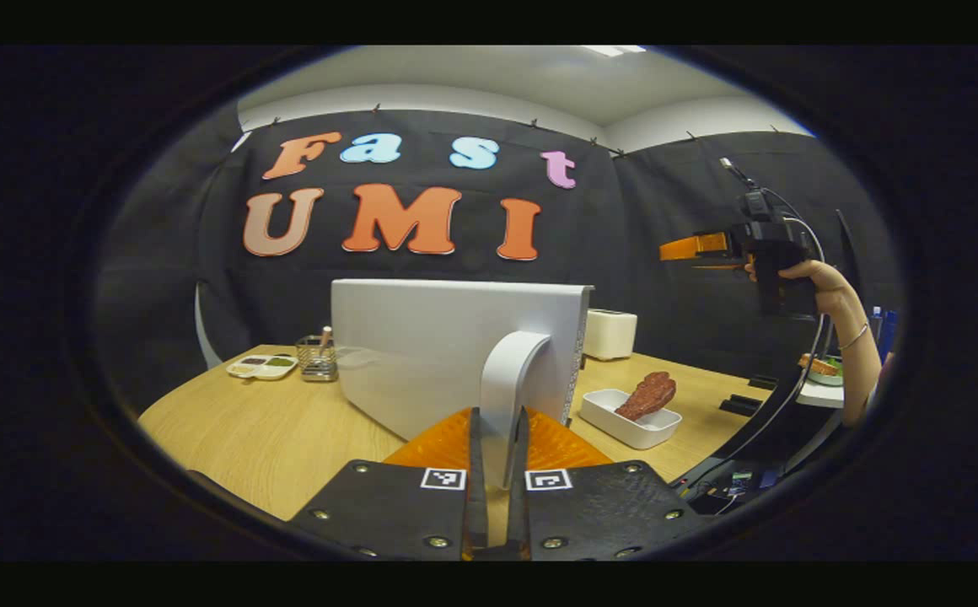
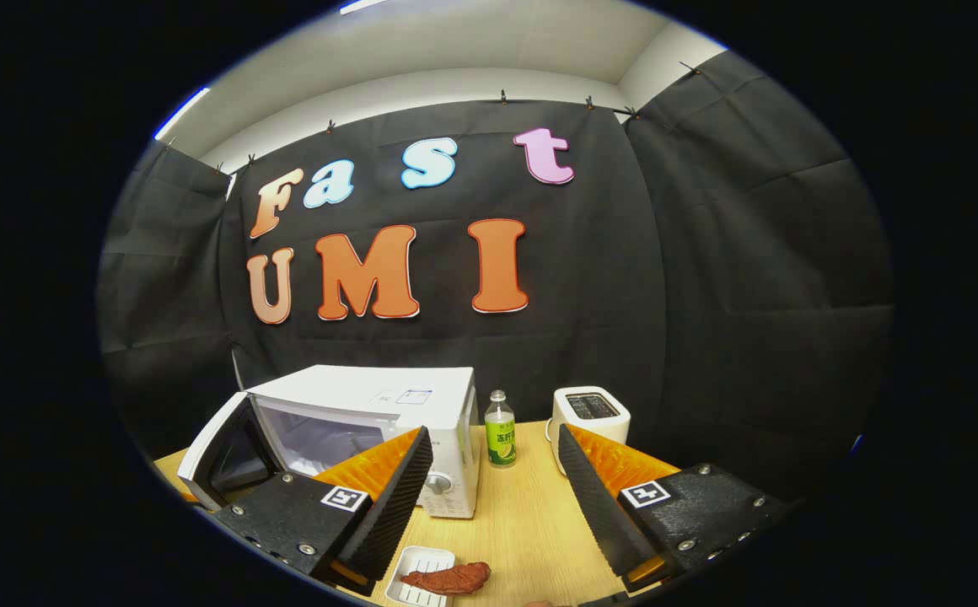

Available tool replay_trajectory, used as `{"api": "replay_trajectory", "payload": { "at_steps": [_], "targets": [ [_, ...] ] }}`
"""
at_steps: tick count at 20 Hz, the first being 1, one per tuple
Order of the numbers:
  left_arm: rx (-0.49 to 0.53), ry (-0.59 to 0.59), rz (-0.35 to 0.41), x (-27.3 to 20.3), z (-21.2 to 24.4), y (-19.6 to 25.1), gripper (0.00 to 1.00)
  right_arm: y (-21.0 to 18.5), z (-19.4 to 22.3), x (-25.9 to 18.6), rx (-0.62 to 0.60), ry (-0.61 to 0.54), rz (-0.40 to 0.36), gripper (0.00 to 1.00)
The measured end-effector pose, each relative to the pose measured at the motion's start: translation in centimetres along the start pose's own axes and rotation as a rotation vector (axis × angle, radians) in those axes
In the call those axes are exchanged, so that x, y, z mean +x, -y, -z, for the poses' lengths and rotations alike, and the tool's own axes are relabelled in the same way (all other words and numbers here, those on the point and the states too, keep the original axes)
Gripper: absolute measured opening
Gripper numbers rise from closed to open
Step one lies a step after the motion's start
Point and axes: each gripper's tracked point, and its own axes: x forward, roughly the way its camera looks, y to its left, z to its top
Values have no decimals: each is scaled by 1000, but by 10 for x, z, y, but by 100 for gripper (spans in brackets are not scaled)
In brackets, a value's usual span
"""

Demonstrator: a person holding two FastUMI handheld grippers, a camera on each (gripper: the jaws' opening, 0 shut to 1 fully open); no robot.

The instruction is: Open the microwave oven with the left hand, put the food in, and close the microwave oven.

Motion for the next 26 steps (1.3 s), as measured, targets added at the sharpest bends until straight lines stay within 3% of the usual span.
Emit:
{"api": "replay_trajectory", "payload": {
  "at_steps": [2, 7, 8, 11, 12, 13, 17, 26],
  "targets": [
    [4, 5, -61, -17, -1, -19, 11, -11, 0, -3, 4, 1, -16, 94],
    [15, -14, -267, -68, 7, -82, 20, -39, 6, -10, -1, -2, -61, 94],
    [6, -18, -290, -78, 11, -91, 37, -45, 8, -12, -4, -3, -70, 93],
    [-20, -4, -392, -111, 14, -124, 64, -57, 16, -14, -8, -8, -84, 94],
    [-21, 1, -423, -120, 15, -134, 84, -59, 18, -16, -6, -8, -86, 94],
    [-16, 4, -454, -131, 14, -144, 89, -60, 21, -16, -1, -6, -83, 94],
    [8, 27, -558, -159, 6, -179, 89, -55, 39, -20, 45, -19, -58, 94],
    [-37, 49, -609, -167, 0, -226, 89, -22, 123, -12, 275, -169, 37, 94]
  ]
}}
